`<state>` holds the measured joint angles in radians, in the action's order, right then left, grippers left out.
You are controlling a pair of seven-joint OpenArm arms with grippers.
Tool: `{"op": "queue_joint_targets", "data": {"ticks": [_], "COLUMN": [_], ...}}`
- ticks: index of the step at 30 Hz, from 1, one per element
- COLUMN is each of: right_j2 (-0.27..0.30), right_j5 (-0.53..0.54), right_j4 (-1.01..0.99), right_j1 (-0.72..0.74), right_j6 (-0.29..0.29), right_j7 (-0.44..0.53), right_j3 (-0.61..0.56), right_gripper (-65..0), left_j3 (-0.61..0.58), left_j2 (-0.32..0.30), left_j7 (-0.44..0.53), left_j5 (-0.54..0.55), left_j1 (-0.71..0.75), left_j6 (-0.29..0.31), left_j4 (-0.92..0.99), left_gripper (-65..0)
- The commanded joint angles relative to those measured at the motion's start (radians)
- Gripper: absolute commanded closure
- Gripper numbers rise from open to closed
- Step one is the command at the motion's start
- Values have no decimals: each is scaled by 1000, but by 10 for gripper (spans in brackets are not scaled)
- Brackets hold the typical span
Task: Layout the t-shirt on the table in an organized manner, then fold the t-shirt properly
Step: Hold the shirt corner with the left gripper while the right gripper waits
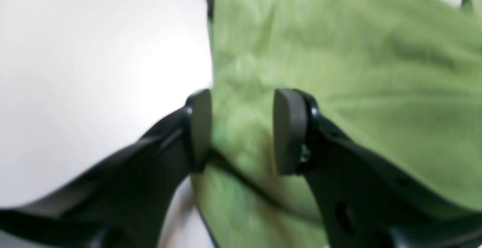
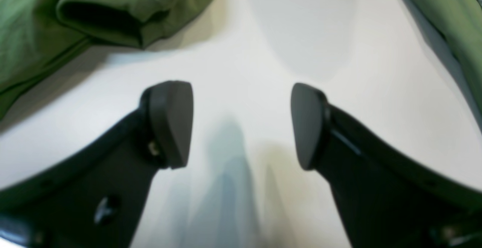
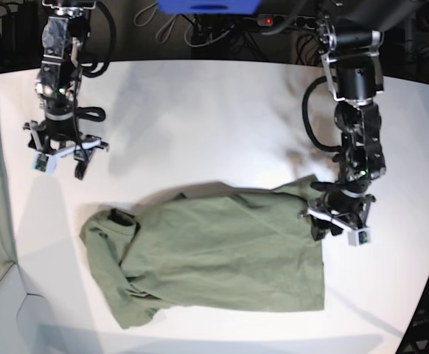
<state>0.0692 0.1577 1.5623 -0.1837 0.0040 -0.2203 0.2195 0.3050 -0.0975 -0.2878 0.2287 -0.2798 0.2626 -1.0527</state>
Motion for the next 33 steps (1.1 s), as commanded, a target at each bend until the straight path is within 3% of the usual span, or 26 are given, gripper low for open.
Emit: {"op": "queue_joint_targets", "data": {"ticks": [1, 20, 25, 33], "right_j2": [10, 10, 11, 24], "right_j5": [1, 1, 1, 1], "right_j4": [16, 16, 16, 16], "right_j1": [10, 13, 13, 13], "right_j6": [4, 4, 4, 4], "right_j7": [29, 29, 29, 29], "right_j3": [2, 2, 2, 2], "right_gripper": [-407, -408, -408, -408], "left_j3": [1, 6, 3, 1], "left_j2": [-6, -14, -14, -15], "left_j7": [26, 29, 31, 31], "left_j5": [8, 8, 8, -25], "left_j1": [-25, -20, -20, -28], "left_j6": [4, -1, -131, -136], "left_j4": [-16, -18, -18, -18], "left_gripper": [-267, -266, -267, -267]}}
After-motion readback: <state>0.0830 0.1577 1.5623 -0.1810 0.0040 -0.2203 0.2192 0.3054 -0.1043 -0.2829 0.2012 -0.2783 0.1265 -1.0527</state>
